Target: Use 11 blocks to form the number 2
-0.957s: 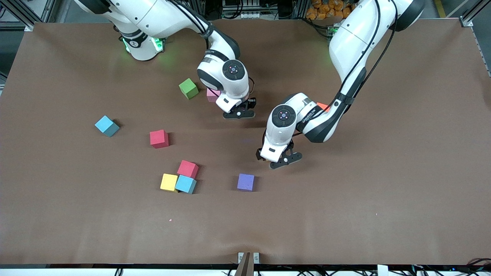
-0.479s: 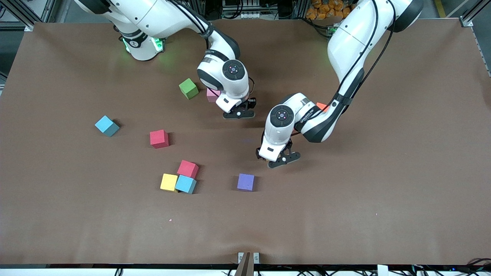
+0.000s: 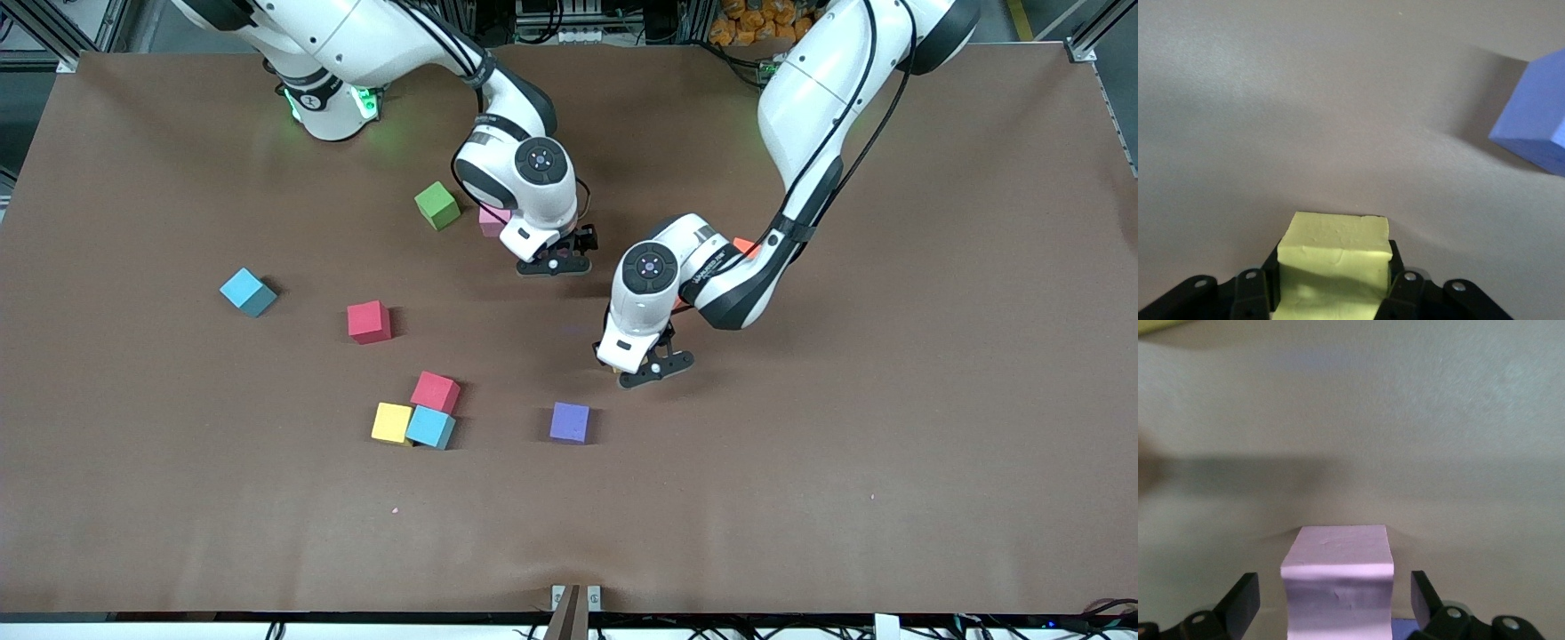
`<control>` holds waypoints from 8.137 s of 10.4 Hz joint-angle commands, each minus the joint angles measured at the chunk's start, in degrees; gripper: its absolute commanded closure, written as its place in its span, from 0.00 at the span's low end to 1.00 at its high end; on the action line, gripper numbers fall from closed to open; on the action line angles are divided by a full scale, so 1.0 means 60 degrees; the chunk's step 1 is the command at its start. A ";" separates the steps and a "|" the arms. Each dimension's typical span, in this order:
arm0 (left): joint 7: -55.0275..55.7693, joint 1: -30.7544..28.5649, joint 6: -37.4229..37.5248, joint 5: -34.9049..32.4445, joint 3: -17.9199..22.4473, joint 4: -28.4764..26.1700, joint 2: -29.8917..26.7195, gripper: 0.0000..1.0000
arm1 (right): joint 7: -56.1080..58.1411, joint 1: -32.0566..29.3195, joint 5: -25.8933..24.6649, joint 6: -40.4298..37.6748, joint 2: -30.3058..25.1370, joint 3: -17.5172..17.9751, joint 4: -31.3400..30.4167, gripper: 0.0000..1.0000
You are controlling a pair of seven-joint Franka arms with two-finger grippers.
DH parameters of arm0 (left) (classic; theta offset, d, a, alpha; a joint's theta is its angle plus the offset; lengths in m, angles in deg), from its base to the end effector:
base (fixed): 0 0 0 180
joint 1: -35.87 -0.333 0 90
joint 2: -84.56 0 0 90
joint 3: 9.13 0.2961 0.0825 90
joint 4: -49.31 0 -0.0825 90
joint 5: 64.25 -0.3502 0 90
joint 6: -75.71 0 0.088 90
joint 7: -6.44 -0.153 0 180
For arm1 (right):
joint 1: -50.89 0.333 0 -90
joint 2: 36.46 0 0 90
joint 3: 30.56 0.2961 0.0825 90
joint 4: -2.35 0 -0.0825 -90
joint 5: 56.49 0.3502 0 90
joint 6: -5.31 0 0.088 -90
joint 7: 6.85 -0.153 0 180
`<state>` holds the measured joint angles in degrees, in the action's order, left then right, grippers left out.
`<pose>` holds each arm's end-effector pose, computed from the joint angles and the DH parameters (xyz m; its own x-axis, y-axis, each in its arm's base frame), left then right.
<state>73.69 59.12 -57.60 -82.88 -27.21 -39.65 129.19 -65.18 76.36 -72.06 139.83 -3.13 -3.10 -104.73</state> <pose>0.5286 -0.4133 0.1699 0.9474 0.3178 0.0388 0.3168 -0.9480 0.0289 0.3760 0.4683 0.1910 0.9971 0.0365 -0.0668 0.0351 -0.9992 -0.0214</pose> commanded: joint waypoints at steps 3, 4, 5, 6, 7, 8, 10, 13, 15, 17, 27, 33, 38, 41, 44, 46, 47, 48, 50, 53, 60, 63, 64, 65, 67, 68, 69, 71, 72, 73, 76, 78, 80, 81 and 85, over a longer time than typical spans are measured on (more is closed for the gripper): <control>-0.0163 0.0007 0.0407 -0.0148 -0.0487 0.0105 -0.0216 0.64 | 0.0764 -0.1395 0.0075 -0.0710 -0.2618 0.0358 -0.1454 0.00; -0.0163 0.0021 0.0422 -0.0163 -0.0590 0.0105 -0.0275 0.64 | 0.1975 -0.2360 0.0075 -0.0725 -0.3002 0.0838 -0.1721 0.00; -0.0163 0.0021 0.0422 -0.0163 -0.0780 0.0105 -0.0275 0.64 | 0.2915 -0.3283 0.0075 -0.0856 -0.3064 0.1278 -0.1782 0.00; -0.0163 0.0036 0.0422 -0.0163 -0.0927 0.0105 -0.0275 0.64 | 0.3620 -0.3974 0.0075 -0.0973 -0.3021 0.1558 -0.1782 0.00; -0.0163 0.0050 0.0422 -0.0163 -0.1059 0.0091 -0.0275 0.64 | 0.4773 -0.4633 0.0060 -0.0902 -0.3006 0.1764 -0.1985 0.00; -0.0163 0.0181 0.0422 -0.0163 -0.1147 0.0091 -0.0261 0.64 | 0.5872 -0.5191 0.0046 -0.0886 -0.3006 0.1766 -0.2118 0.00; -0.0061 0.0663 0.0422 -0.0148 -0.1148 -0.0011 -0.0202 0.64 | 0.8099 -0.6262 0.0046 -0.0872 -0.2875 0.1795 -0.2076 0.00; -0.0046 0.0972 0.0422 -0.0177 -0.1148 -0.0172 -0.0173 0.63 | 0.8812 -0.7113 -0.0100 0.0049 -0.1473 0.1810 -0.1098 0.00; -0.0017 0.1134 0.0422 -0.0177 -0.1148 -0.0363 -0.0217 0.62 | 0.9762 -0.7436 -0.0408 0.0051 -0.0564 0.1795 -0.0218 0.00; -0.0002 0.1207 0.0422 -0.0207 -0.1148 -0.0349 -0.0187 0.61 | 0.9228 -0.7452 -0.0306 0.0051 0.0126 0.1781 0.0675 0.00; 0.0130 0.1442 0.0305 -0.0236 -0.1090 -0.0261 0.0018 0.60 | 0.2353 -0.4479 -0.0526 -0.0036 0.0876 -0.0622 0.1997 0.00; 0.0276 0.1720 0.0261 -0.0280 -0.1046 -0.0246 0.0135 0.55 | 0.1679 -0.2986 -0.0642 -0.0037 0.1328 -0.1456 0.2436 0.00; 0.0291 0.1560 0.0276 -0.0427 -0.1060 -0.0232 -0.0156 0.00 | 0.1664 -0.2780 -0.0951 -0.0051 0.1652 -0.1647 0.2568 0.00; 0.0291 0.1165 0.0407 -0.0339 -0.1060 -0.0202 -0.0888 0.00 | 0.1679 -0.2838 -0.0921 -0.0036 0.1711 -0.1633 0.2642 0.27; 0.0349 0.0521 0.0991 -0.0047 -0.1075 -0.0304 -0.1504 0.00 | 0.1737 -0.2911 -0.0892 -0.0066 0.1653 -0.1633 0.2759 0.59; 0.1297 0.0067 0.1476 -0.0002 -0.1075 -0.0930 -0.1913 0.00 | 0.2261 -0.3131 -0.0950 -0.0270 0.1419 -0.1589 0.2744 0.67; 0.1403 -0.0385 0.1462 -0.0002 -0.1133 -0.1558 -0.2293 0.00 | 0.2599 -0.3102 -0.0950 -0.0430 0.1316 -0.1545 0.2701 0.67; 0.1680 -0.0795 0.1462 0.0158 -0.1177 -0.2072 -0.2630 0.00 | 0.2979 -0.3044 -0.0965 -0.0650 0.1141 -0.1443 0.2642 0.67; 0.1931 -0.1236 0.1361 0.0335 -0.1192 -0.3243 -0.3129 0.00 | 0.4106 -0.3145 -0.0965 -0.1367 0.0615 -0.0640 0.2249 0.67; 0.3010 -0.1531 0.0397 0.0511 -0.1309 -0.4593 -0.3307 0.00 | 0.5421 -0.3088 -0.1270 -0.1692 0.0203 0.0328 0.1590 0.63; 0.5751 -0.1751 -0.0998 0.0409 -0.1236 -0.5359 -0.3074 0.00 | 1.1911 -0.3000 -0.2147 -0.1634 -0.0311 0.1590 0.0064 0.63; 0.6384 -0.1737 -0.1248 0.0321 -0.1222 -0.5315 -0.2868 0.00 | 1.2928 -0.2838 -0.3083 -0.1327 -0.0238 0.1590 -0.0433 0.64; 0.6399 -0.1737 -0.1277 0.0321 -0.1221 -0.5300 -0.2810 0.00 | 1.3176 -0.2940 -0.3626 -0.1152 -0.0005 0.1634 -0.0478 0.64; 0.6399 -0.1737 -0.1277 0.0321 -0.1221 -0.5285 -0.2795 0.00 | 1.3323 -0.2984 -0.3704 -0.0715 0.0113 0.1707 -0.0623 0.65; 0.6399 -0.1737 -0.1277 0.0321 -0.1221 -0.5256 -0.2751 0.00 | 1.3237 -0.2970 -0.3690 -0.0272 0.0129 0.1765 -0.0757 0.66; 0.6399 -0.1751 -0.1277 0.0321 -0.1207 -0.5242 -0.2751 0.00 | 1.3208 -0.2985 -0.3632 -0.0271 0.0129 0.1911 -0.0757 0.66; 0.6399 -0.1751 -0.1277 0.0263 -0.1207 -0.5241 -0.2751 0.00 | 1.3164 -0.2999 -0.3602 -0.0300 0.0129 0.1970 -0.0771 0.66; 0.6385 -0.1766 -0.1277 0.0247 -0.1207 -0.5241 -0.2736 0.00 | 1.3164 -0.3159 -0.3587 -0.0344 0.0129 0.2247 -0.0844 0.66; 0.6385 -0.1766 -0.1277 0.0247 -0.1207 -0.5241 -0.2736 0.00 | 1.3149 -0.3175 -0.3544 -0.0344 0.0129 0.2351 -0.0888 0.66; 0.6385 -0.1766 -0.1277 0.0247 -0.1207 -0.5241 -0.2736 0.00 | 1.3134 -0.3175 -0.3529 -0.0344 0.0143 0.2366 -0.0990 0.66; 0.6385 -0.1766 -0.1277 0.0247 -0.1207 -0.5227 -0.2751 0.00 | 1.3076 -0.3365 -0.3529 -0.0300 0.0304 0.2586 -0.1108 0.66; 0.6327 -0.1940 -0.1190 0.0247 -0.1207 -0.4674 -0.2838 0.00 | 1.2959 -0.3496 -0.3529 -0.0315 0.0407 0.2791 -0.1108 0.66; 0.6355 -0.1986 -0.0388 0.0306 -0.1207 -0.3620 -0.2839 0.00 | 1.2973 -0.3497 -0.3543 -0.0257 0.0480 0.2791 -0.1094 0.65; 0.6384 -0.2000 -0.0152 0.0379 -0.1207 -0.3166 -0.2795 0.00 | 1.2973 -0.3512 -0.3529 -0.0169 0.0495 0.2791 -0.1079 0.65; 0.6646 -0.2191 -0.0091 0.0409 -0.0930 -0.1817 -0.2167 0.00 | 1.2944 -0.3497 -0.3529 -0.0110 0.0554 0.2791 -0.1093 0.63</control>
<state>111.87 45.96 -59.14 -80.83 -33.45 -54.57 113.51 13.58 56.78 -92.75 138.91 -0.25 12.15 -110.82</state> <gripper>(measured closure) 0.000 0.476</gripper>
